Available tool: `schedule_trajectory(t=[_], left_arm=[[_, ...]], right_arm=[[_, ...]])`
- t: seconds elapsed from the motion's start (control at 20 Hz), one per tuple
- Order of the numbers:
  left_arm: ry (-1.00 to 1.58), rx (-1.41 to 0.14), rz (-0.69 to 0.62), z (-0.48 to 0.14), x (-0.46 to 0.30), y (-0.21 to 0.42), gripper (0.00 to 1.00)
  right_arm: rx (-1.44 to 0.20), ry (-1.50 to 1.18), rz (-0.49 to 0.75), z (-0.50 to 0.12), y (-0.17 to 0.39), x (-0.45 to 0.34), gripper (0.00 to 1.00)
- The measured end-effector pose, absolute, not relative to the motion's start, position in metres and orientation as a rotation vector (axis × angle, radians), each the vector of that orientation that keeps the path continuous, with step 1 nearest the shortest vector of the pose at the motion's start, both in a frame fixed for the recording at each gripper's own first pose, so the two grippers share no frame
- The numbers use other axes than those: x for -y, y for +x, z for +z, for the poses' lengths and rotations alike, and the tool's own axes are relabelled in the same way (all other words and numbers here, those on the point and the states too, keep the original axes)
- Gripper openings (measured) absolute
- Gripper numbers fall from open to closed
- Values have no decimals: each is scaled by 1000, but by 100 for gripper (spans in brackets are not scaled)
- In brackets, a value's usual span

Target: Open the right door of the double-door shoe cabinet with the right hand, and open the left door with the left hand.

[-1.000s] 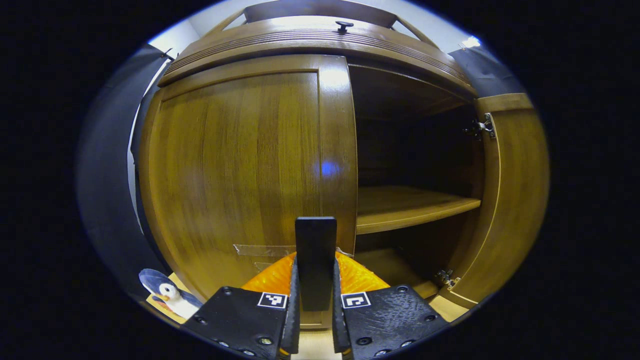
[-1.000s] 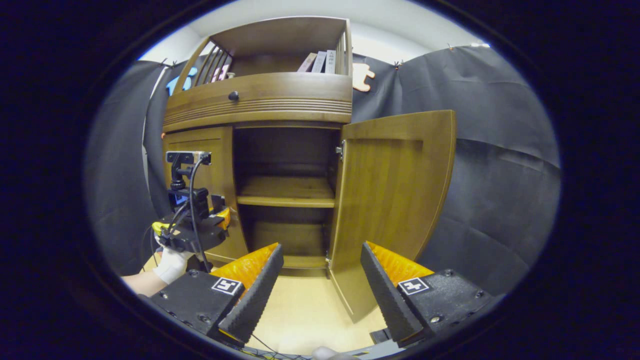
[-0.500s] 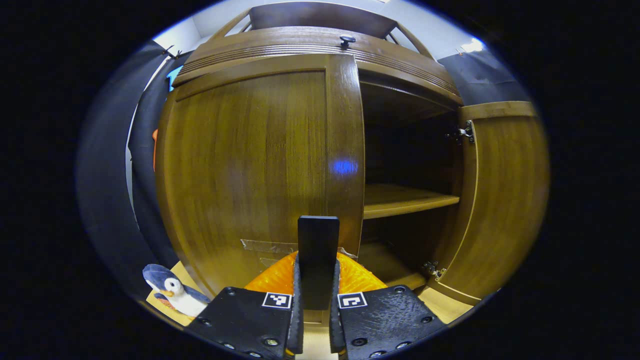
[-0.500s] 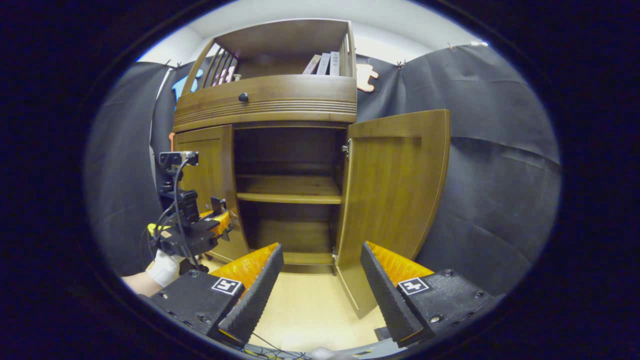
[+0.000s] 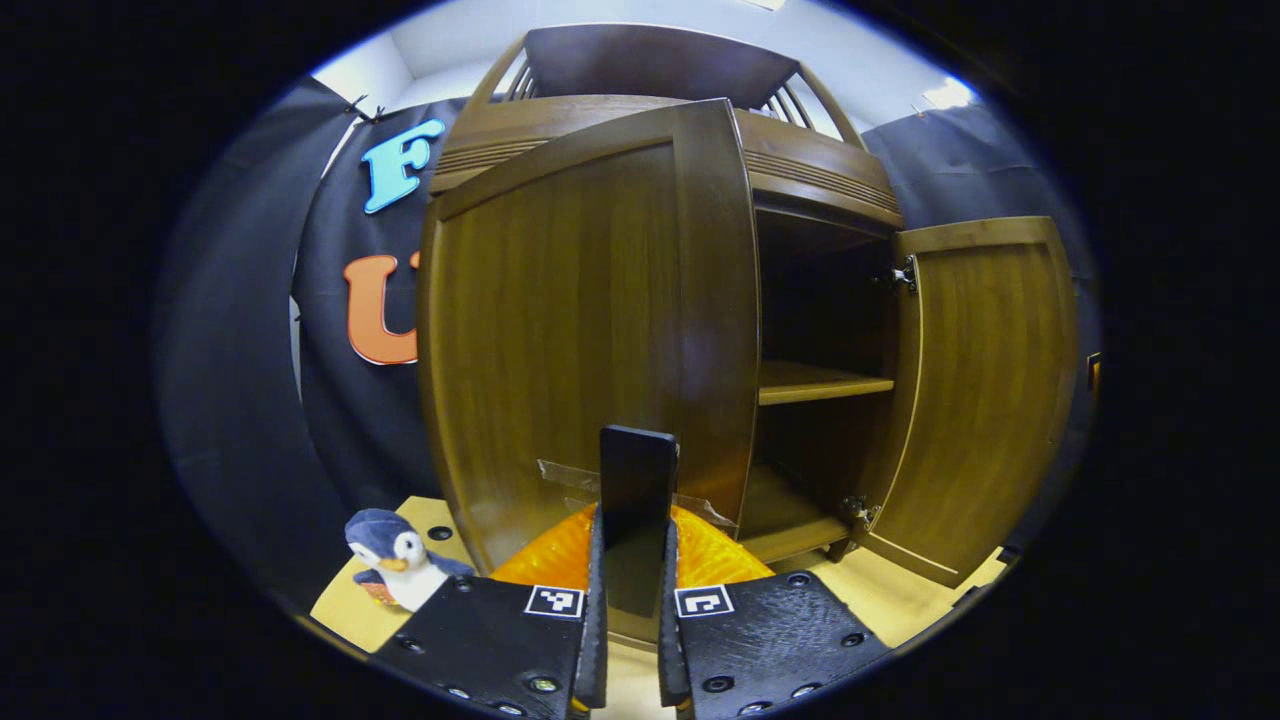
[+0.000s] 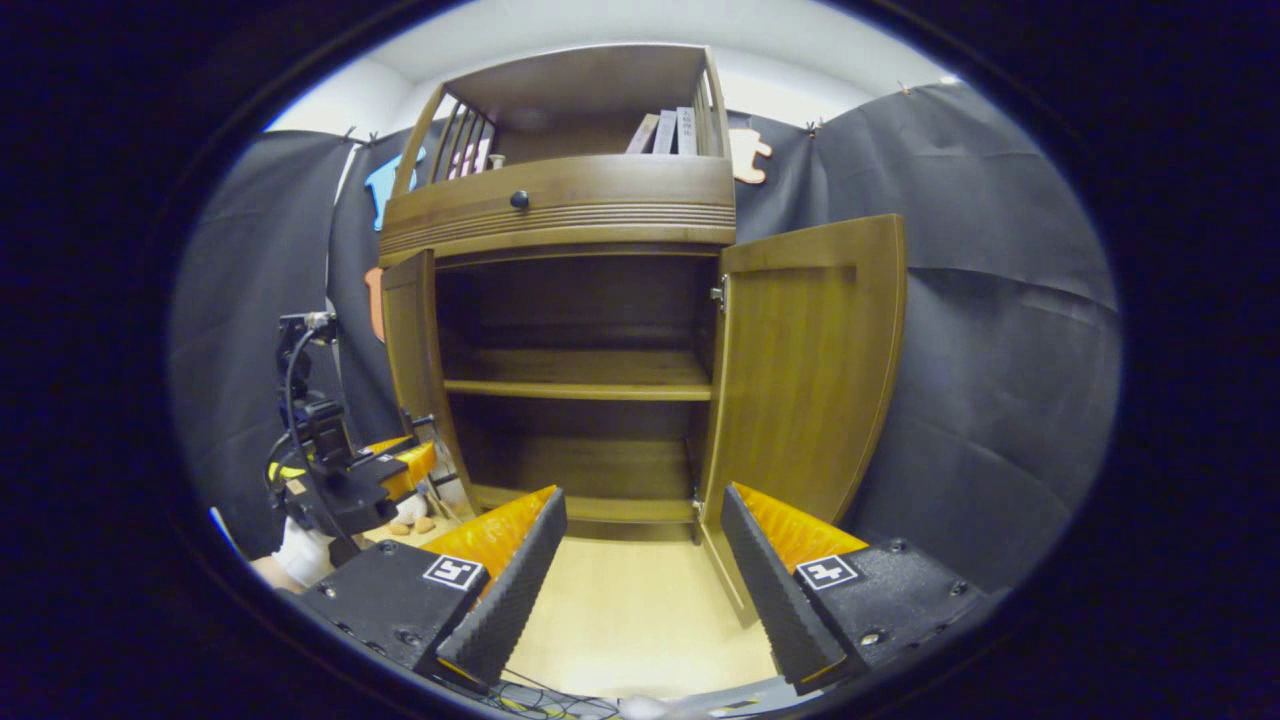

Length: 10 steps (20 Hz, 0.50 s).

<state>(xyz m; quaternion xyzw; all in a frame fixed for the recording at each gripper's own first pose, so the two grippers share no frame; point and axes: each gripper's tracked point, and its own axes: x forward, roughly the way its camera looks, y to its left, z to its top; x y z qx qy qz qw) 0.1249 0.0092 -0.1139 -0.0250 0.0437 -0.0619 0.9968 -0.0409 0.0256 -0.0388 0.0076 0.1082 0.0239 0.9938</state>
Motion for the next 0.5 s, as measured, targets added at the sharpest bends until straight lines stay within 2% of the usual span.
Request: schedule_trajectory(t=[0.35, 0.4, 0.5], left_arm=[[-51, -112, -41, -118, -53, 82, 19], [-57, -99, -36, -118, -58, 86, 9], [-50, -107, -21, -120, -68, 77, 9]], right_arm=[[-224, 26, 101, -42, -45, -42, 99], [-224, 27, 111, -43, -46, -45, 100], [-225, 25, 126, -44, -48, -49, 100]])
